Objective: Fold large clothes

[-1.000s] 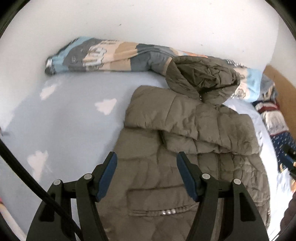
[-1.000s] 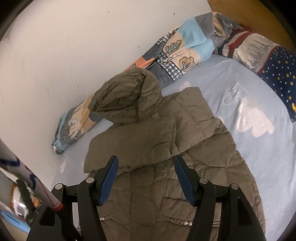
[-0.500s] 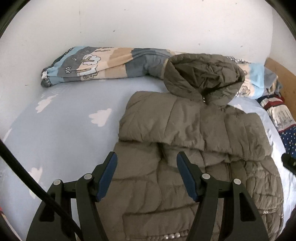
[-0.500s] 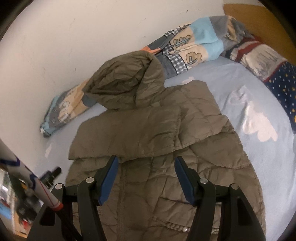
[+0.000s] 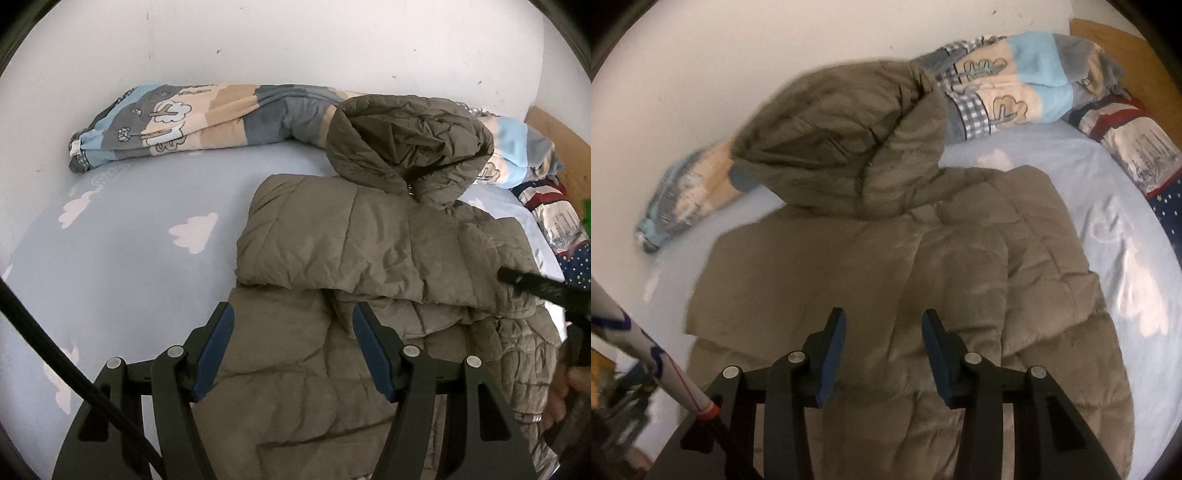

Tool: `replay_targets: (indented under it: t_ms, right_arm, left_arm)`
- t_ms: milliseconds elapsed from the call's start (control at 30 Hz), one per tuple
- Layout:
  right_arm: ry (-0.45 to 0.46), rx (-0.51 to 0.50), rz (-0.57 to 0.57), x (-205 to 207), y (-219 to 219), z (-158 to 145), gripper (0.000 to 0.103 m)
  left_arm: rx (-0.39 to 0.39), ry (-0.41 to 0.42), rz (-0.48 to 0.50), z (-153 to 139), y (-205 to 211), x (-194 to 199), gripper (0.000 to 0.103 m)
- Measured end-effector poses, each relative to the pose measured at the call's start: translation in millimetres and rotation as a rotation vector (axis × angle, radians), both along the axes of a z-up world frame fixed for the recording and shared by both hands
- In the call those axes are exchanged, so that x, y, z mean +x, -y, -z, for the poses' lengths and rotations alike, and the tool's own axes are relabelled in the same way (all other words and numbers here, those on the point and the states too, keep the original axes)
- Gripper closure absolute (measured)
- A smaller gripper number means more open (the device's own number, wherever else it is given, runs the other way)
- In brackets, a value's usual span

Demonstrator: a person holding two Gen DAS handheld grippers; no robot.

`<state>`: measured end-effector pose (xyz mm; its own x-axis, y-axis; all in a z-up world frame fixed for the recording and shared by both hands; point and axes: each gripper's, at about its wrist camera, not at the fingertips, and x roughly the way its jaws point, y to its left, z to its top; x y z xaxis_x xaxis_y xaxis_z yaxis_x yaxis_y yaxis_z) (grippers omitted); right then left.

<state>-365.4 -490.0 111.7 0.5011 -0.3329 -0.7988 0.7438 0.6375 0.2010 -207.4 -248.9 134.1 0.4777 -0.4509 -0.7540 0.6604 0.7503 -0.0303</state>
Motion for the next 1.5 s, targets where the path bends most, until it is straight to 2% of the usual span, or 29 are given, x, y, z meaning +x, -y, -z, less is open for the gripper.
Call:
replay_targets:
  t_ms: [133,233,267,333,400,433,467,500,533,667,733,800,967,1133,1233,1333,1433,1467,1500]
  right_arm:
    - [-0.054,0.074,0.003,6,15,31,0.057]
    - [-0.065,0.093,-0.010,5,17,26,0.057]
    - [-0.057,0.111,-0.014,4,20,18,0.057]
    - [0.037,0.147,-0.020,-4,28,-8,0.057]
    - [0.091,0.146,-0.018,-8,37,-33,0.056]
    - [0.114,0.143,-0.007,-10,44,-48,0.054]
    - [0.141,0.146,0.011,-13,52,-62,0.046]
    - [0.172,0.152,0.032,-17,62,-74,0.040]
    - [0.197,0.157,0.050,-20,72,-85,0.039]
    - [0.216,0.184,0.104,-11,109,-112,0.039]
    - [0.221,0.216,0.129,-1,125,-119,0.039]
    - [0.232,0.251,0.163,15,142,-122,0.037]
    - [0.298,0.363,0.244,42,177,-115,0.033]
    - [0.316,0.431,0.301,65,201,-98,0.031]
    - [0.320,0.480,0.303,76,209,-84,0.031]
    - [0.326,0.468,0.298,84,213,-77,0.031]
    - [0.330,0.479,0.295,90,215,-69,0.031]
    - [0.332,0.483,0.286,92,215,-67,0.032]
    - [0.333,0.479,0.284,92,213,-66,0.039]
  left_arm:
    - [0.005,-0.023,0.001,5,2,5,0.037]
    - [0.014,-0.036,0.021,6,4,8,0.037]
    - [0.013,-0.032,0.028,4,4,8,0.037]
    - [0.008,-0.006,0.058,-5,4,7,0.037]
    - [0.007,0.007,0.098,-15,4,8,0.037]
    - [0.002,0.007,0.099,-18,3,8,0.032]
    - [-0.013,-0.008,0.101,-22,3,11,0.022]
    - [-0.030,-0.036,0.102,-26,5,16,0.021]
    - [-0.034,-0.055,0.099,-29,9,20,0.021]
    - [-0.015,-0.070,0.135,-58,49,48,0.021]
    - [-0.045,-0.133,0.159,-78,78,75,0.021]
    - [-0.072,-0.194,0.140,-91,101,102,0.021]
    - [-0.152,-0.334,0.079,-98,147,155,0.020]
    - [-0.210,-0.508,0.014,-73,186,192,0.020]
    - [-0.276,-0.546,-0.026,-67,191,204,0.020]
    - [-0.344,-0.591,-0.054,-61,198,215,0.020]
    - [-0.372,-0.659,-0.058,-46,212,216,0.020]
    - [-0.380,-0.686,-0.065,-38,215,215,0.020]
    - [-0.390,-0.706,-0.074,-29,220,212,0.020]
